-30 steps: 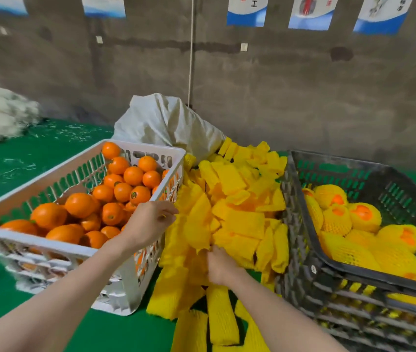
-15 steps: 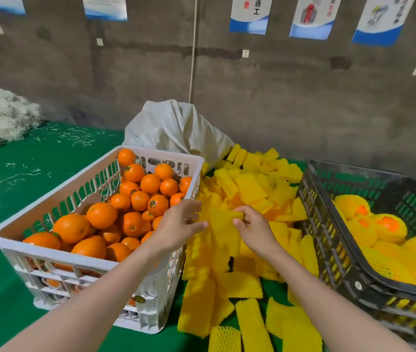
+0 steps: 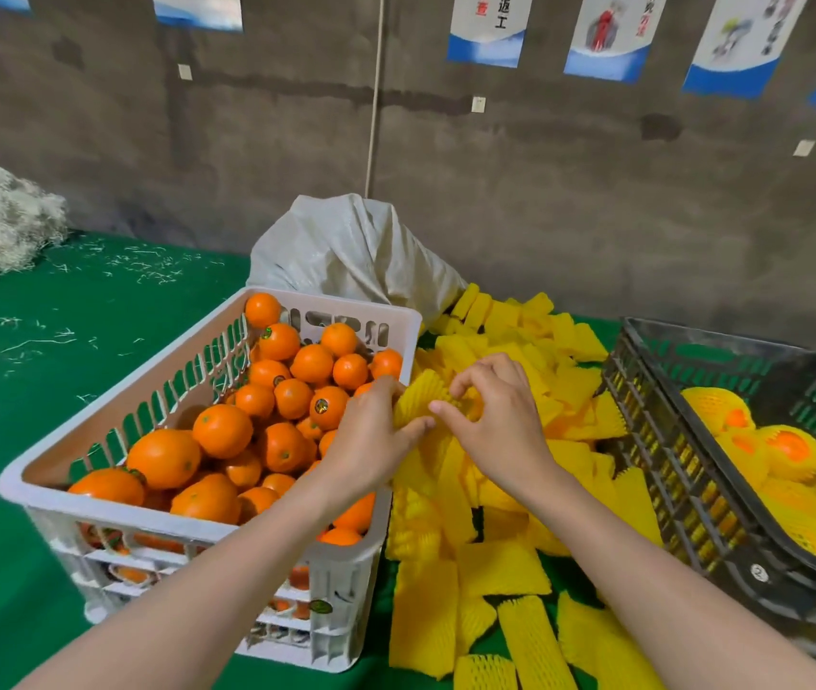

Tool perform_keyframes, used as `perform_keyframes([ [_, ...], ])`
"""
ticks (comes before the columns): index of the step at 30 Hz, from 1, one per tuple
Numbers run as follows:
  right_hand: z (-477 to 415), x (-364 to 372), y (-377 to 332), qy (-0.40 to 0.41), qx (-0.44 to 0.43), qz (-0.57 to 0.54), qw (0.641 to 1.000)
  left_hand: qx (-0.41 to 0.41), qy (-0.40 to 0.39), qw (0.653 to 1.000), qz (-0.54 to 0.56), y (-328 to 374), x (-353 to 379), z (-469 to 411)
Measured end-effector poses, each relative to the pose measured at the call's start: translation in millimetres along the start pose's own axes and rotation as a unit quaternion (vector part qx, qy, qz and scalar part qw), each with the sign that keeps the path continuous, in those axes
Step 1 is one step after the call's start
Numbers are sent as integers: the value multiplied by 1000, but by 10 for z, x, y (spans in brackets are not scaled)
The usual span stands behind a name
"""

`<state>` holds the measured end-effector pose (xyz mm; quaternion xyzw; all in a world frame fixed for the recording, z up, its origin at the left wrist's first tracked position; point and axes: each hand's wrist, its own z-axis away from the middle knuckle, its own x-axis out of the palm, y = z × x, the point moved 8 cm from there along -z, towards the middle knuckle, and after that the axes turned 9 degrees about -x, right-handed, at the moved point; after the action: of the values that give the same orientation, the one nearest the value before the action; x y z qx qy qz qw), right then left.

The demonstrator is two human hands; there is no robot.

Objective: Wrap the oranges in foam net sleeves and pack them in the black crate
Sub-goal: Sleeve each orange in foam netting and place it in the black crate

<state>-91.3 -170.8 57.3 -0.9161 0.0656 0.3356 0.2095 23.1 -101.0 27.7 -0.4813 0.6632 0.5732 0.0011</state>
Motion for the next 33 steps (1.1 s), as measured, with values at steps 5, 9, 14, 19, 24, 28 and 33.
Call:
perform_keyframes([
  [5, -161, 218, -244, -40, -33, -15, 999, -6, -71, 995, 71, -179, -161, -89],
  [9, -172, 263, -265, -61, -22, -52, 997, -150, -109, 959, 214, -744, -393, -316],
  [14, -136, 290, -220, -105, 13, -139, 985, -286, -131, 862, -398, -1711, -638, -498],
  [19, -69, 275, -178, -136, 38, -207, 968, -280, -181, 819, -467, -2028, -661, -431],
  [24, 36, 264, -69, -153, 58, -180, 970, -285, -101, 869, -391, -1981, -756, -518],
  [28, 80, 208, 21, -158, 90, -201, 963, -271, -8, 951, -148, -1630, -827, -570],
  [33, 96, 97, 105, -125, 172, -300, 930, -275, -106, 878, 378, -852, -426, -382],
])
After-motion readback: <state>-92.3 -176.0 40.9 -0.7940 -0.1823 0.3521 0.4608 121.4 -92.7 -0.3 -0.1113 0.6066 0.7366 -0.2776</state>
